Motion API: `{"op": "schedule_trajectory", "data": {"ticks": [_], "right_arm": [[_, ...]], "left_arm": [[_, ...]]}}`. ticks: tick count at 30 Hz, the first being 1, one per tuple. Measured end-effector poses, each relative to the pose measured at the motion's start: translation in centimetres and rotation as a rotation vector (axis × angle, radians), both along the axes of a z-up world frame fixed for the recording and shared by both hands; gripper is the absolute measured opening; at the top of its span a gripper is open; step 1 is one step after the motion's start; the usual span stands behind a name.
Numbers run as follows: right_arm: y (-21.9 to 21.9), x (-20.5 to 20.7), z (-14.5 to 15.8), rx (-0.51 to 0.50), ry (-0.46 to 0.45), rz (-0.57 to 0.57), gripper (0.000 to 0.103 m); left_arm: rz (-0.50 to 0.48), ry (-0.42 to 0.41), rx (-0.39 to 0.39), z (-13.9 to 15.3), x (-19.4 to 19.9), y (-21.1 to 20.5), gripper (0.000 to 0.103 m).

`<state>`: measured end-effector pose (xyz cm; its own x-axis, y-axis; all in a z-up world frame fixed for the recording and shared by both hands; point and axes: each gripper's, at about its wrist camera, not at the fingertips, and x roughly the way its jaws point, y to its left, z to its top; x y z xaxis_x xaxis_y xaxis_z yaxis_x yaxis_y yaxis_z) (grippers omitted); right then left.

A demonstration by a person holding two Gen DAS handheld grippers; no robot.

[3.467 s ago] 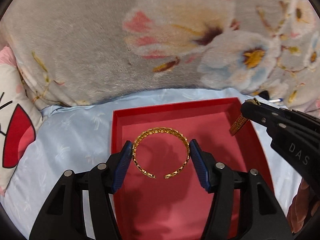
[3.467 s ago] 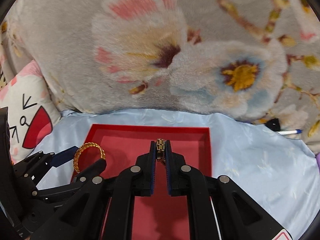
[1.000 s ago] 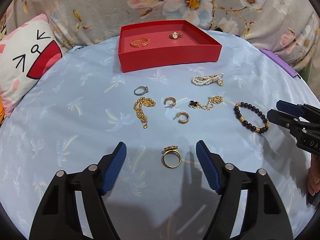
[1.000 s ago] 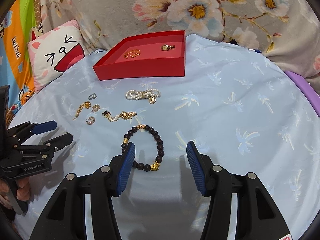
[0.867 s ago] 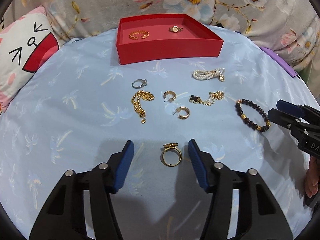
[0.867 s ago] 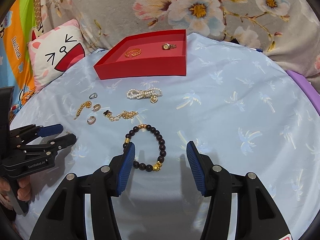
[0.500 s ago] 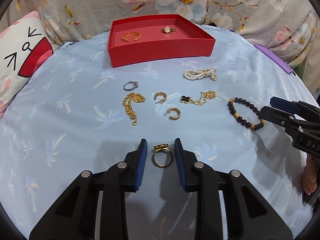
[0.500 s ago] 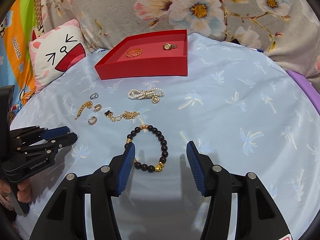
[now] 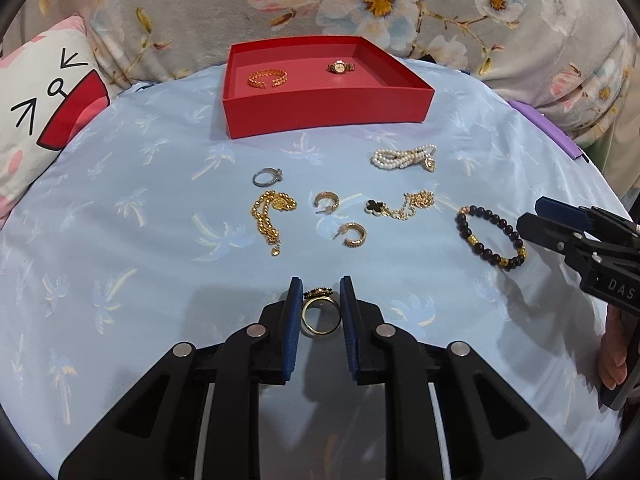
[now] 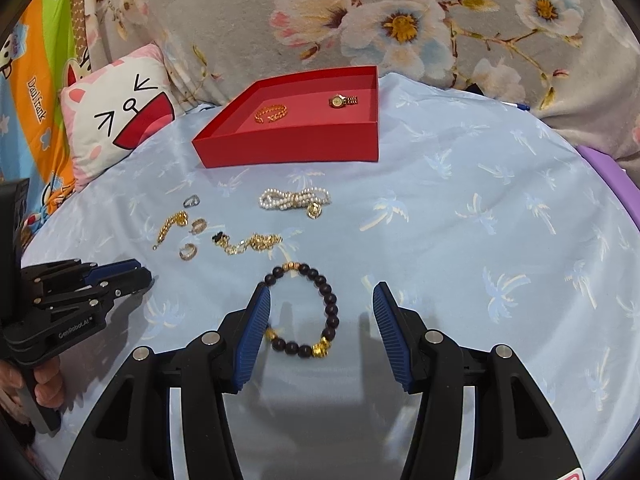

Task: Organize jewelry
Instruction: 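Grasp the pearl bracelet with the right tool and lift it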

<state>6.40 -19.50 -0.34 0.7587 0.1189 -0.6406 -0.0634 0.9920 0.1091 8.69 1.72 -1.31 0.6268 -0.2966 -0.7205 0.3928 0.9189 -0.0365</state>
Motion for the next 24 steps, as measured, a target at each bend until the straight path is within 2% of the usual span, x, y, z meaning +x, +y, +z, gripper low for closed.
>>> {"op": "schedule_trajectory", "data": {"ticks": [3,7,12,20,24], "right_arm": [[0.1,1.6,0.4,0.005,-0.001,0.022,0.053],[0.7,4.7,1.1,0.003,-0.026,0.118,0.053],[2.0,8.1,0.8,-0.095,-0.033,0.211,0.053],[3.2,11.5,0.4,-0.152,0.004,0.317,0.053],[2.8,12.8,-0.2,-0.114,0.063,0.331,0.053]], "left_arm": [[0.008,-0.007,-0.007,0.2,0.1,0.4,0.018],[0.020,0.007,-0.016,0.0,0.6,1.0,0.018],[0.033,0.037,-0.042,-0.3,1.2,1.6,0.018],[0.032,0.041,-0.044,-0.3,1.2,1.7,0.018],[0.033,0.040,-0.043,-0.3,1.2,1.6,0.018]]}}
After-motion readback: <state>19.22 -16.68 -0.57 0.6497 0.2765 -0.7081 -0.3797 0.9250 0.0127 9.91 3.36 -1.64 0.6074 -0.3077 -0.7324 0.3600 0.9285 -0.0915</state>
